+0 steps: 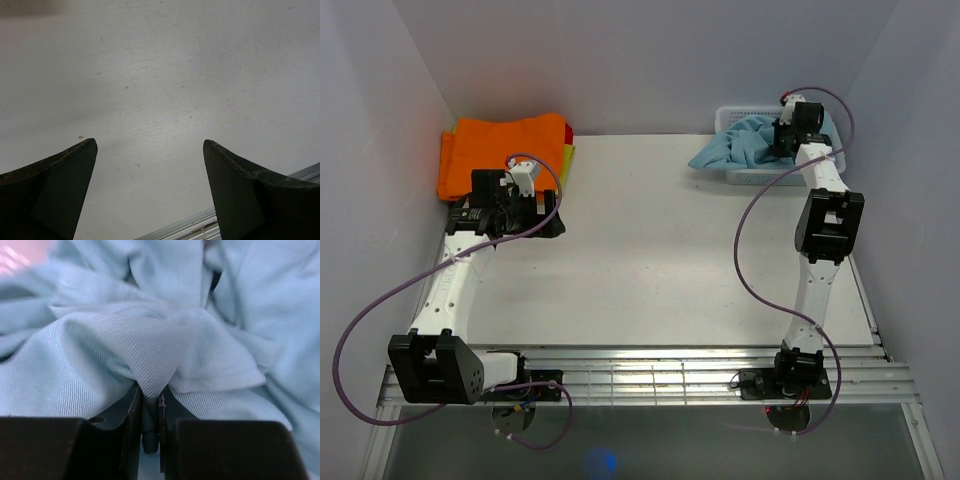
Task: Fold and stack the trousers
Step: Grab the trousers from the pile, then move the trousers to the center of the board
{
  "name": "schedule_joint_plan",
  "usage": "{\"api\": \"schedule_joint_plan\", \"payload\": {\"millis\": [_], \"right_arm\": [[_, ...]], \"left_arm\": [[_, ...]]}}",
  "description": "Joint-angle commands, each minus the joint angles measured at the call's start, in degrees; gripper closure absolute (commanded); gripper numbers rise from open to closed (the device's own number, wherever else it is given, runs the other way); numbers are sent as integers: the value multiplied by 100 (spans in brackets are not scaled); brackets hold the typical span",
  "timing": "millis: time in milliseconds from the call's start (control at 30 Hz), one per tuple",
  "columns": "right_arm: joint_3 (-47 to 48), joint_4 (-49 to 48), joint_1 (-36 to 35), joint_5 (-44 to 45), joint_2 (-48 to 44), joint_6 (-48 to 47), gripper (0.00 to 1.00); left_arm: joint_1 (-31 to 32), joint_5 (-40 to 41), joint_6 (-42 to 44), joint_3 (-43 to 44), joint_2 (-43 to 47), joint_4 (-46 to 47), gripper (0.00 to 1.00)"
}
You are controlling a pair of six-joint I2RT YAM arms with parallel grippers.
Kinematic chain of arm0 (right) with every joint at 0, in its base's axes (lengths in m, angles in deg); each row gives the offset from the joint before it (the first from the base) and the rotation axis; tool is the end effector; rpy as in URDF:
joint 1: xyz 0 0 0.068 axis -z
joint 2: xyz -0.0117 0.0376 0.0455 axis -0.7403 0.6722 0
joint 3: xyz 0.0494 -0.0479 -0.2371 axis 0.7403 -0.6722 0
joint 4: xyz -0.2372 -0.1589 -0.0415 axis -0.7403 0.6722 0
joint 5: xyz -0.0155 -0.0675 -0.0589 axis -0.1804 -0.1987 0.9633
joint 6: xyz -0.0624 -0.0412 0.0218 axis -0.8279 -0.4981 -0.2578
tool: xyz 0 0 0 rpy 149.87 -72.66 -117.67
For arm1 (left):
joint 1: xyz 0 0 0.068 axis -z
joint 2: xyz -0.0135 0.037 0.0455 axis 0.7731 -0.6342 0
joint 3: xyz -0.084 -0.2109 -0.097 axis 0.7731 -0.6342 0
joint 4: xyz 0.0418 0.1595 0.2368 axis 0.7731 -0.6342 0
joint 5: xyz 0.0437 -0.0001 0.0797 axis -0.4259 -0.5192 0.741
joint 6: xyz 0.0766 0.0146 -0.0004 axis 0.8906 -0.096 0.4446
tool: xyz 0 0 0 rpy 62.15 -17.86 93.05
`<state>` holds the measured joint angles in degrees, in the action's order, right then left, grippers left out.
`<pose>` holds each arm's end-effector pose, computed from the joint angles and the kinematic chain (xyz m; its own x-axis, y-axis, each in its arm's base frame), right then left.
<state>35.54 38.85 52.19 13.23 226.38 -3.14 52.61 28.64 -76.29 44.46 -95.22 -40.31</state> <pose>0.5880 -0.0421 0.1854 -0.5590 -0.0895 -0.8243 -0.0393 0.9959 -0.0814 0.3102 -0.0333 0.2686 -0.7549 0.0186 -0.6555 0.2501 0.9322 -0.2616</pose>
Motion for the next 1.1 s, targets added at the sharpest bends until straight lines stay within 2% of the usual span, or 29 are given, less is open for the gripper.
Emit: {"api": "schedule_joint_plan", "payload": {"millis": [0, 367, 667, 800, 967, 1067], "right_arm": [[205, -1029, -30, -131, -1579, 269, 92], [63, -1874, -30, -33, -3582, 1315, 92], [117, -3524, -38, 151, -4831, 1676, 92], [300, -4359, -38, 28, -5131, 1693, 92], [582, -4677, -47, -156, -5307, 1702, 92], [372, -4748, -56, -244, -5543, 1772, 92]], "left_arm": [[-4, -31, -8, 196, 5, 20, 2], [-13, 30, -228, 275, 128, 160, 2], [-13, 135, -395, 363, 330, 204, 2], [-5, 101, -430, 381, 392, 248, 2], [-13, -268, -412, 372, 488, 424, 2], [-13, -374, -430, 398, 497, 503, 2]]}}
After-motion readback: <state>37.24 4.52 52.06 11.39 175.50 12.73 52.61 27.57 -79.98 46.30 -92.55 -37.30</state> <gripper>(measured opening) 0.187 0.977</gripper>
